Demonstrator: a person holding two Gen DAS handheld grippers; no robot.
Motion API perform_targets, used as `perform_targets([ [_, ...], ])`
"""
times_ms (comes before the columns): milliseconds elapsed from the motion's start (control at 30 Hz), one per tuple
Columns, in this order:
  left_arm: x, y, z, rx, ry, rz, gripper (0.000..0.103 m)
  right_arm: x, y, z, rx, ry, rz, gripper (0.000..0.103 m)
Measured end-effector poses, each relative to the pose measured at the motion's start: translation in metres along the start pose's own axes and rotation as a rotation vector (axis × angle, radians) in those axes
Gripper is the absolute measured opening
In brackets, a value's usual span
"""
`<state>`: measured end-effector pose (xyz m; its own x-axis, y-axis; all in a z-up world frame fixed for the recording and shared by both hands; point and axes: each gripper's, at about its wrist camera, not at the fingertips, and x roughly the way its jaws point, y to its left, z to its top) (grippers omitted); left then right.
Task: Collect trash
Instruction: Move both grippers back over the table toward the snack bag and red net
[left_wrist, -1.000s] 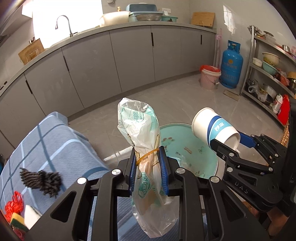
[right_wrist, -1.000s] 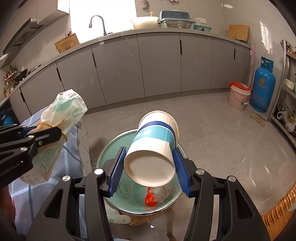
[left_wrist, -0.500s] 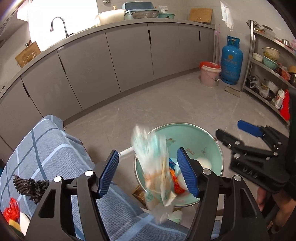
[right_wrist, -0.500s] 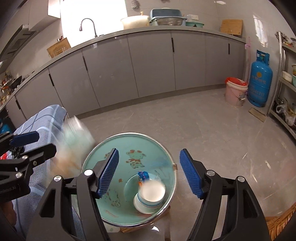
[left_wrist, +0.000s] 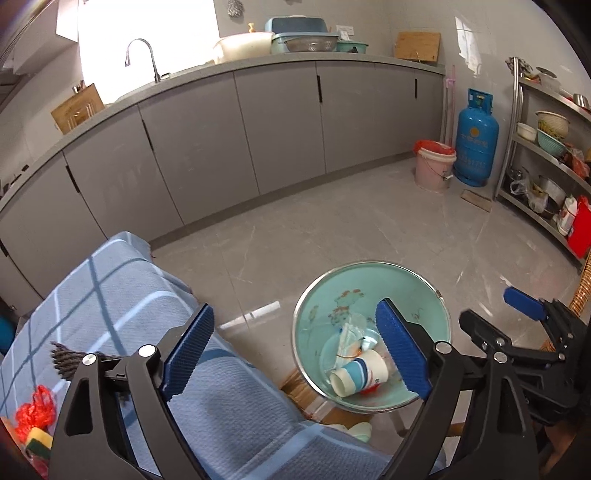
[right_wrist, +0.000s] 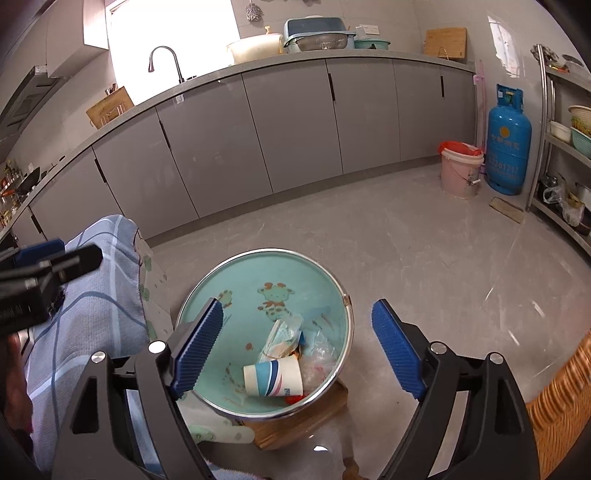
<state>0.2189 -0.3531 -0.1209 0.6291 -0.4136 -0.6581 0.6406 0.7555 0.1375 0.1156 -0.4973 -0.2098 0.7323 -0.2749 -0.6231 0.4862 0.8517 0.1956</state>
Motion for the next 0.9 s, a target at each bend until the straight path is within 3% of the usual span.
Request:
perform_targets([
  [433,-0.056,0.031,-0.018,-0.033,-0.015,0.062,0.092,-0.021,0.046,-0.021,-0.054,0.042,0.085,0.086],
  [900,-0.119,0.092,-0.063,-0.108,-0.040,0.165,0.092,-0.052,0.137,-0.037,-0.166,0.074,0.205,0.088],
])
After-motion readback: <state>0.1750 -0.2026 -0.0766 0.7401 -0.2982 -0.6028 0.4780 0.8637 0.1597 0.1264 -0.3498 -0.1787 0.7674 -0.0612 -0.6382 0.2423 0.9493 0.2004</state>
